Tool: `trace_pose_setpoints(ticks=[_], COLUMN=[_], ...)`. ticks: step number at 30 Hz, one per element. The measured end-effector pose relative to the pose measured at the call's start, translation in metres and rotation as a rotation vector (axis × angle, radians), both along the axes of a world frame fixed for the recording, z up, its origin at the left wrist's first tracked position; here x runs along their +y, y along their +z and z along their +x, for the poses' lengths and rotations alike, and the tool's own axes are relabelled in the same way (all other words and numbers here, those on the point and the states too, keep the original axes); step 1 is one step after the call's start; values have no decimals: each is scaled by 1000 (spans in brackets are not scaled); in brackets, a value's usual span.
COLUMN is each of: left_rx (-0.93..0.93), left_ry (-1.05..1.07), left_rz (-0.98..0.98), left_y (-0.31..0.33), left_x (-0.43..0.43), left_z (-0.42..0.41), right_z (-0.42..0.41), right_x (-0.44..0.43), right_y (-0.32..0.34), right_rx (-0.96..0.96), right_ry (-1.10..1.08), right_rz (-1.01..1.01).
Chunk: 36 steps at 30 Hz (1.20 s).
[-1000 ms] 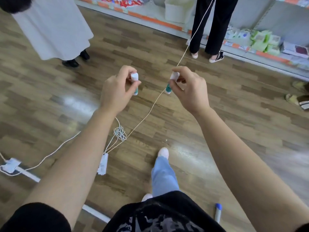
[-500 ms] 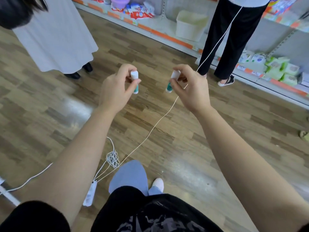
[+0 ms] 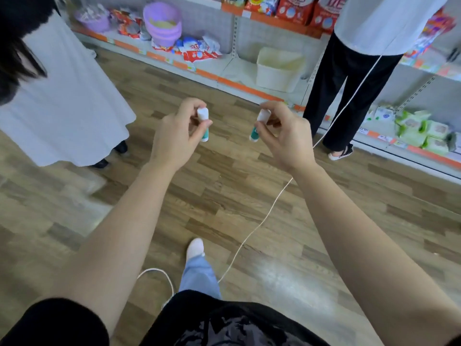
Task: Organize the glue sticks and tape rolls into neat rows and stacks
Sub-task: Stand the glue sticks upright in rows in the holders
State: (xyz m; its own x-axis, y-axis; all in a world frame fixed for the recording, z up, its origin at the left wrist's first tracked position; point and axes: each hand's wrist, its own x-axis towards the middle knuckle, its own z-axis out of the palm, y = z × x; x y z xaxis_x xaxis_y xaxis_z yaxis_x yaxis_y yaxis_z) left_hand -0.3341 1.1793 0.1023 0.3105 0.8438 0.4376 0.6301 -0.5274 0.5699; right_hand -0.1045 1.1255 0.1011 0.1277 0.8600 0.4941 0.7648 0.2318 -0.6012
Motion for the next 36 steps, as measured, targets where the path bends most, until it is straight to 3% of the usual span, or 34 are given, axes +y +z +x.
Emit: trace_pose_setpoints(ticks=[4,8,18,36], left_rx=[106,48,-66,-185], left_ry=[-62,-163,-140,-130], left_rz=[14,49,59,57], left_y=[10,11,11,55], left_x=[101,192,379,763], left_z=[-8,-18,-3,59], right_z=[-23,-36,-23,35], right_x=[93,176,347,738], right_y=[7,19,28,71], right_rx=[-9,-11,11,-31], right_ry=[-41,-71,-110,-115], right_rz=[-35,-58,-48,5])
